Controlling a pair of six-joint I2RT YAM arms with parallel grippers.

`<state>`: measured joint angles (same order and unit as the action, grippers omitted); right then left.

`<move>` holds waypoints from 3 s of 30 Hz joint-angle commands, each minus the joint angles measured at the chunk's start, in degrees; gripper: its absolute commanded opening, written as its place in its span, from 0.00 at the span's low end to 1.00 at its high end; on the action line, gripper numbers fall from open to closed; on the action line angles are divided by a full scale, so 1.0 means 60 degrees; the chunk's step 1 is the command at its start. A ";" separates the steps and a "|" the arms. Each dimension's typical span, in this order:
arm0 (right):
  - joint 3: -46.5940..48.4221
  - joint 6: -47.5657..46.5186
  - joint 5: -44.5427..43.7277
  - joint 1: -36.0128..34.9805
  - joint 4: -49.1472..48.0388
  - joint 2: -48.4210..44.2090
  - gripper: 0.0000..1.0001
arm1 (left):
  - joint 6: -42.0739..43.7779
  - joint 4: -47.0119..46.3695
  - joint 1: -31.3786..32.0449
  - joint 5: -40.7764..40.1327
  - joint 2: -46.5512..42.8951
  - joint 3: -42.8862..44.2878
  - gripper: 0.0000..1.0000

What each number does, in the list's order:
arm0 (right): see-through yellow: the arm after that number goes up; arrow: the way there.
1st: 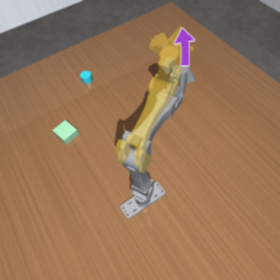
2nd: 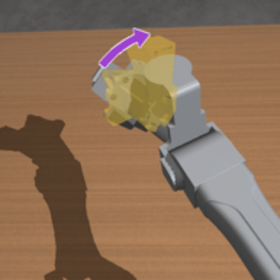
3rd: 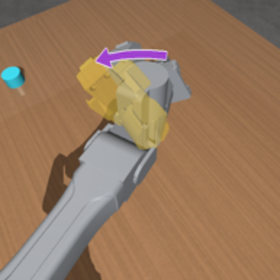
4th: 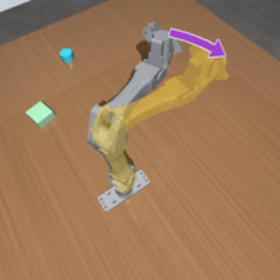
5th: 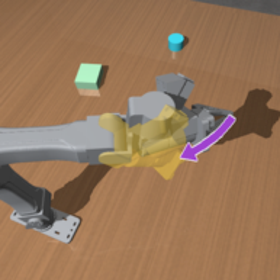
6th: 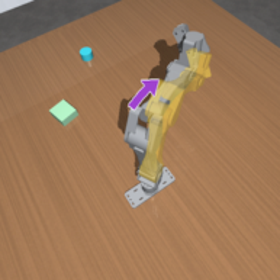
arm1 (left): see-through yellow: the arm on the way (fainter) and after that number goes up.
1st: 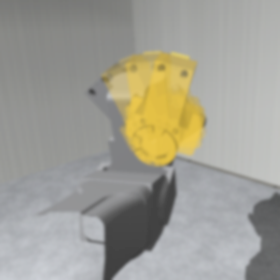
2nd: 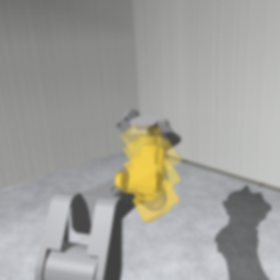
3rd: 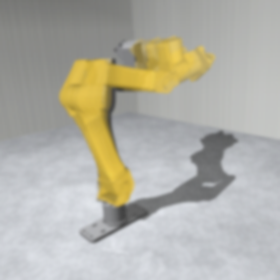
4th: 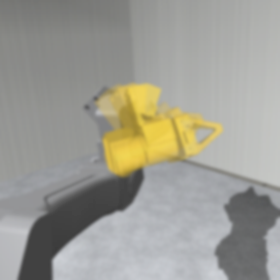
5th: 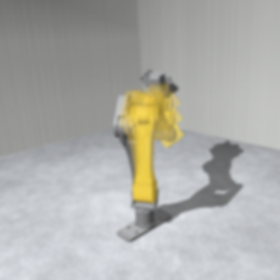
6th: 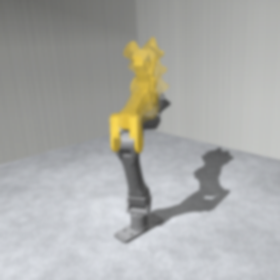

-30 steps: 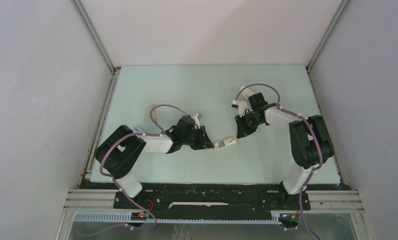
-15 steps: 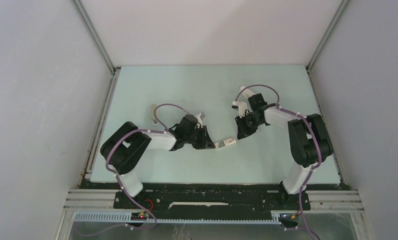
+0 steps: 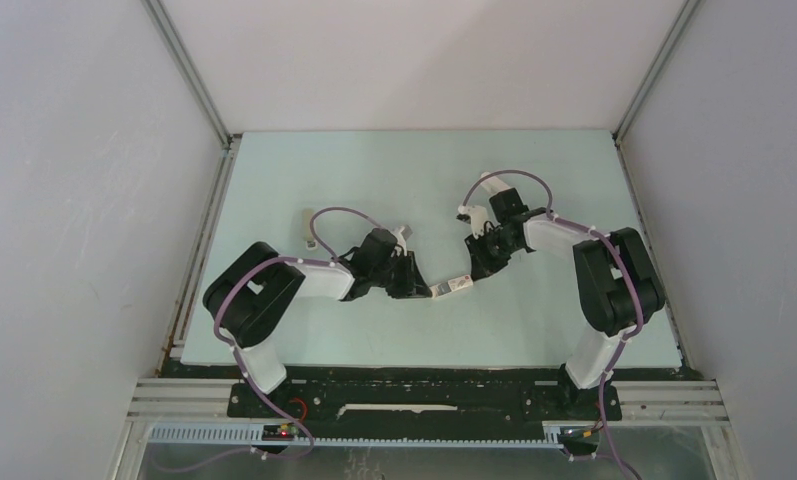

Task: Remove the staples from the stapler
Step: Close the staple box at the center of the board.

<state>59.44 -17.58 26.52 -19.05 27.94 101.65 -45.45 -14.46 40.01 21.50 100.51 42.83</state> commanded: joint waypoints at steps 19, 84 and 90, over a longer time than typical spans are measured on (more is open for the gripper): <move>0.0201 -0.0410 -0.0889 -0.0750 0.0016 0.0004 0.26 | 0.0039 -0.0139 0.0040 0.0269 0.0189 0.0606 0.18; 0.0257 -0.0632 -0.0869 -0.1820 0.0149 -0.0049 0.27 | -0.0071 0.0017 0.0041 0.0340 0.0248 0.0688 0.01; 0.0321 -0.0656 -0.0914 -0.1802 0.0243 0.0052 0.28 | -0.0093 -0.0087 0.0041 0.0318 0.0156 0.0592 0.03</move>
<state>60.51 -20.73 20.88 -28.64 27.59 101.58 -45.67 -13.61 40.01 23.20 102.00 45.23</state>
